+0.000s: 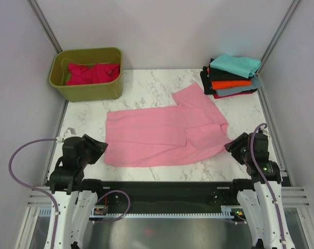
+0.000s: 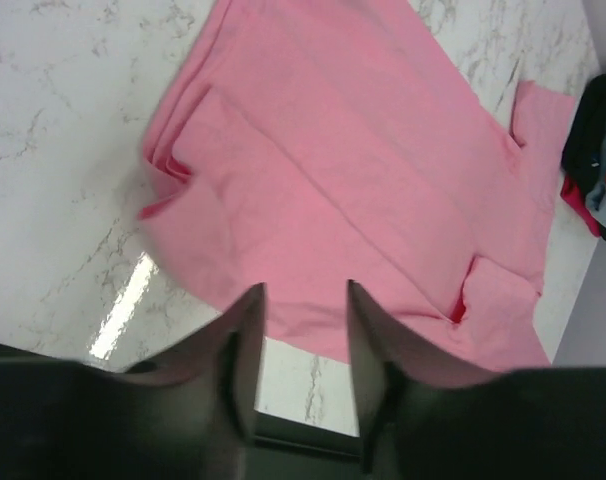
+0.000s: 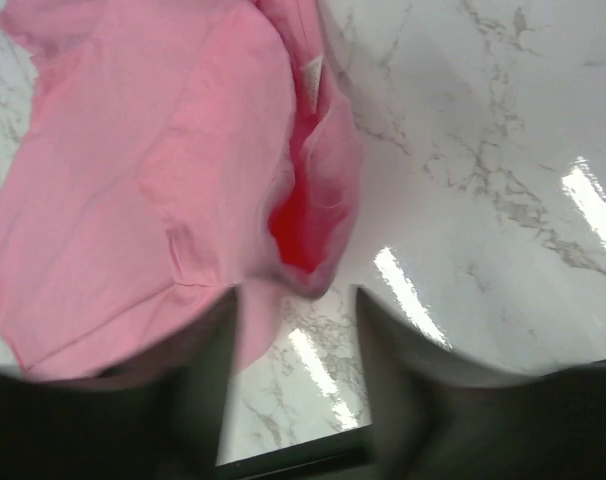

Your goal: Fold and stack the t-shirts

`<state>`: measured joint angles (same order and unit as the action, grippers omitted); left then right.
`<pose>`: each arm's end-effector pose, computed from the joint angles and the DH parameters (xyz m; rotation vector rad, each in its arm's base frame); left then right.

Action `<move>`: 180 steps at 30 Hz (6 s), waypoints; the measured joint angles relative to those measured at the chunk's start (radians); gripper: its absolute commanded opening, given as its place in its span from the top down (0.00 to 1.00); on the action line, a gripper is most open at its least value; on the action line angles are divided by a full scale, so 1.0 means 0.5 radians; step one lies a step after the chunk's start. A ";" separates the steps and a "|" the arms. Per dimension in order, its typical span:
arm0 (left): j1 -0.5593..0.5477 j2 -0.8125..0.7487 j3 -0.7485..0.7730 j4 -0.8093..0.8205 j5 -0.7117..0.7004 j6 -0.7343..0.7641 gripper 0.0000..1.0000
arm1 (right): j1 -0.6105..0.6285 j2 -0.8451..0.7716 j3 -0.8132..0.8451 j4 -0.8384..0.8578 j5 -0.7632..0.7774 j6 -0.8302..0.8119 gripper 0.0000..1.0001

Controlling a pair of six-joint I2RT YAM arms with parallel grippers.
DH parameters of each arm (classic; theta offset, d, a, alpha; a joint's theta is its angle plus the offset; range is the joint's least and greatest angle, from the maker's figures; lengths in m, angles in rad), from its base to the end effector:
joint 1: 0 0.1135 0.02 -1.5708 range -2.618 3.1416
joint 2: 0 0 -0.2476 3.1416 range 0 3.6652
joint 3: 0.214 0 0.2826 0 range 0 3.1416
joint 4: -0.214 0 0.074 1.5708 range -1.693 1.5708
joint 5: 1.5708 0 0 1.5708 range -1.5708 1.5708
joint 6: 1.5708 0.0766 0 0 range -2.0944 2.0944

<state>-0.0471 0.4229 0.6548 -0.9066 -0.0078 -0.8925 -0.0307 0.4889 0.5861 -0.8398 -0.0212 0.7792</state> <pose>0.1666 -0.0073 0.2429 -0.9445 2.0894 -0.4910 0.1813 -0.0039 0.2145 0.9149 2.1620 0.4004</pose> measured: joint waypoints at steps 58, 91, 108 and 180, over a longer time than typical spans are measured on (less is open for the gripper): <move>0.036 0.217 0.195 0.323 0.247 0.719 0.28 | 0.568 4.315 3.395 1.098 0.786 -0.990 0.31; 0.220 1.550 0.588 0.736 0.083 0.721 0.33 | 0.585 3.561 2.474 1.215 0.276 -0.954 1.00; 0.160 2.781 0.968 1.239 -0.093 0.715 0.40 | 0.589 2.930 1.677 1.445 -0.018 -0.829 1.00; -0.053 2.019 0.538 1.170 -0.401 0.800 0.98 | 0.575 0.890 0.214 1.346 0.161 -0.779 1.00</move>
<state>-0.0734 1.4322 0.9237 -0.3218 -0.2085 -0.4927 0.2569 0.9337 0.6933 -0.1669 0.0593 0.3897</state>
